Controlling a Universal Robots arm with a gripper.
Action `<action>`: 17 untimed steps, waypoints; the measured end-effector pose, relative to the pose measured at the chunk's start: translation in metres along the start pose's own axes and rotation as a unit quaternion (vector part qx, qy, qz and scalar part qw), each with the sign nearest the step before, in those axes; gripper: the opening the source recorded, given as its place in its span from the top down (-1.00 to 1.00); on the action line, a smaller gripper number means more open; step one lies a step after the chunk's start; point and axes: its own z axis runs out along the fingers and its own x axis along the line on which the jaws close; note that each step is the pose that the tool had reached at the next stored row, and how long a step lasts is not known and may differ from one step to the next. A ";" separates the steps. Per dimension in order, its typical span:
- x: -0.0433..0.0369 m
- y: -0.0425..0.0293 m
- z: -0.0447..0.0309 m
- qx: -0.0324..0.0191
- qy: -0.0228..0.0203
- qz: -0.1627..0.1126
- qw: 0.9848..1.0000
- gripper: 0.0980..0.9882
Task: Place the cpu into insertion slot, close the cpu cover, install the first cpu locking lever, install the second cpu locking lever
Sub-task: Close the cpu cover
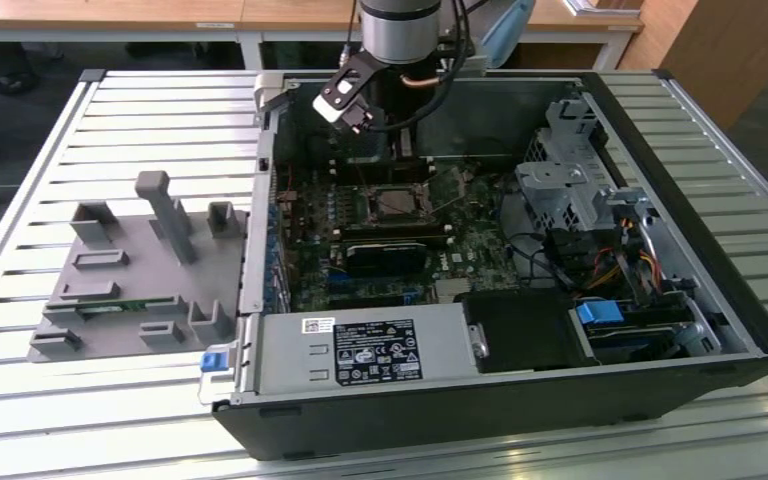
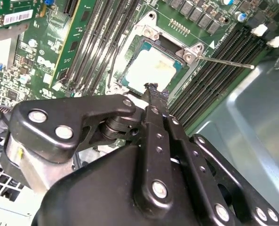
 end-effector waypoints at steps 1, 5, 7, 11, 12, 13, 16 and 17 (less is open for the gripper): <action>-0.0008 0.0000 -0.0001 0.000 0.000 0.000 1.000 0.98; -0.0097 0.0001 0.0000 0.000 0.000 0.001 1.000 0.98; -0.0128 0.0007 0.0001 0.000 0.000 0.001 1.000 0.98; -0.0127 0.0131 0.0014 0.002 0.000 0.001 1.000 0.98; -0.0127 0.0151 0.0016 0.002 0.000 0.001 1.000 0.98; -0.0128 0.0164 0.0010 0.003 0.000 0.001 1.000 0.98; -0.0127 0.0177 -0.0073 0.005 0.000 0.001 1.000 0.98; -0.0127 0.0182 -0.0087 0.005 0.000 0.001 1.000 0.98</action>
